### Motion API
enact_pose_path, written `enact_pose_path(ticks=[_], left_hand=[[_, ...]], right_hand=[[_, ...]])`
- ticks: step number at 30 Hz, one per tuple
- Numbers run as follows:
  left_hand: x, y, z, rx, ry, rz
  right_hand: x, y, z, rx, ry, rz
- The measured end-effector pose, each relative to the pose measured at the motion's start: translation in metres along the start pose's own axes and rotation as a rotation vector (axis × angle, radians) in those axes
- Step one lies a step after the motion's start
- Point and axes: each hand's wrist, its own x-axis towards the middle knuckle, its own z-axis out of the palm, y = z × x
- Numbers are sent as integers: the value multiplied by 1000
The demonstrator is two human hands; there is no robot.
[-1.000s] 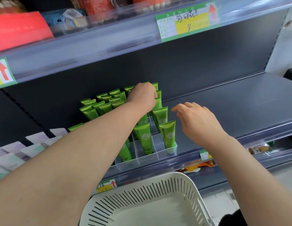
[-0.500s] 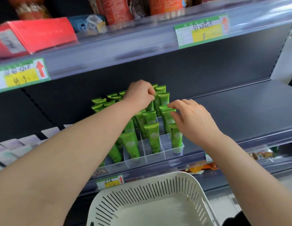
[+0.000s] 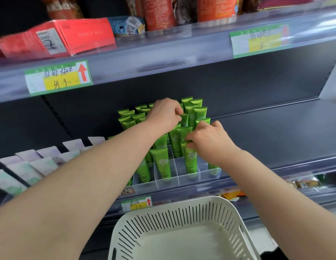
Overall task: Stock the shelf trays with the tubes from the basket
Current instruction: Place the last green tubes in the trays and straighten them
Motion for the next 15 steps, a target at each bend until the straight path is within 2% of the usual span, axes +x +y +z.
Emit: enact_pose_path(ticks=[5,9,15], left_hand=[[0,2,5,0,-23,8],[-3,3,7,31,-119,40],[-4,9,14,248,-223,91]], right_hand=[[-6,2,-3,-13,-86,-20],[-10,7,-11,134,-130,39],[-18,13,-15,152,-42,101]])
